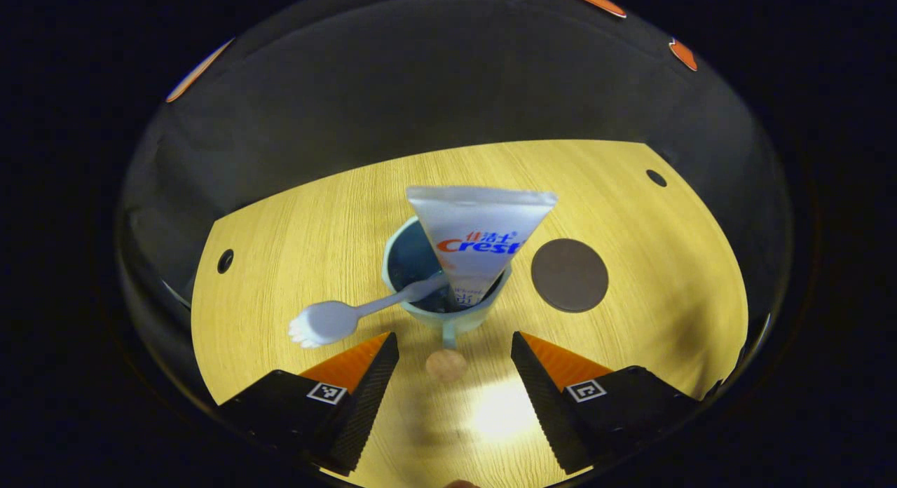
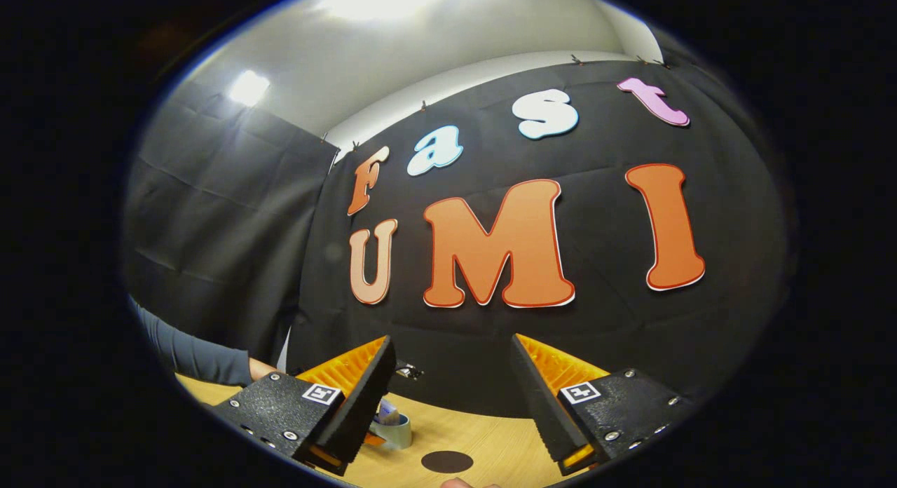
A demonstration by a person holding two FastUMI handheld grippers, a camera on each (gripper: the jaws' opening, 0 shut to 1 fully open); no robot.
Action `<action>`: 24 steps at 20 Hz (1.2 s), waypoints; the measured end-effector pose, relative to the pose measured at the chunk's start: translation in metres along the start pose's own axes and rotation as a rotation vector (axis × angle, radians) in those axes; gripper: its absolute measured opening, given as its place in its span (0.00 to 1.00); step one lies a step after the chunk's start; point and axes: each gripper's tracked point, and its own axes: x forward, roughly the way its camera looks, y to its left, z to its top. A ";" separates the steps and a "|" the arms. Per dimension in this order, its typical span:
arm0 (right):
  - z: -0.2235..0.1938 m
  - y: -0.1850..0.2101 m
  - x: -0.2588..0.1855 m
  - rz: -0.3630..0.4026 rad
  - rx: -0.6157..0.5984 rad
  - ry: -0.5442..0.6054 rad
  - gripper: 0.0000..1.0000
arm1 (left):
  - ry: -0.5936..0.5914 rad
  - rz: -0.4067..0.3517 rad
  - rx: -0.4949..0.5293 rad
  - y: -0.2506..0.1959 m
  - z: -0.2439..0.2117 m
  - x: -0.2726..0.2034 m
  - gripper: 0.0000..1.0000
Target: Put the toothbrush and toothpaste on the desktop into the cup, then pick up the cup and place it on the coaster on the desktop.
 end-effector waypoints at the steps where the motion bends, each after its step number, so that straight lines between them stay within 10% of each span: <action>1: -0.002 -0.005 0.001 -0.013 0.006 0.004 0.98 | 0.008 0.005 0.000 0.001 -0.002 -0.002 0.97; 6: -0.013 -0.029 0.006 -0.083 0.069 0.032 1.00 | 0.032 0.025 0.018 0.000 0.035 -0.013 0.87; 12: -0.025 -0.050 0.013 -0.153 0.185 0.056 0.97 | 0.048 -0.002 0.006 0.014 0.108 -0.012 0.31; 24: -0.029 -0.036 0.018 -0.131 0.089 0.057 0.98 | -0.035 -0.005 -0.051 0.051 0.354 0.024 0.24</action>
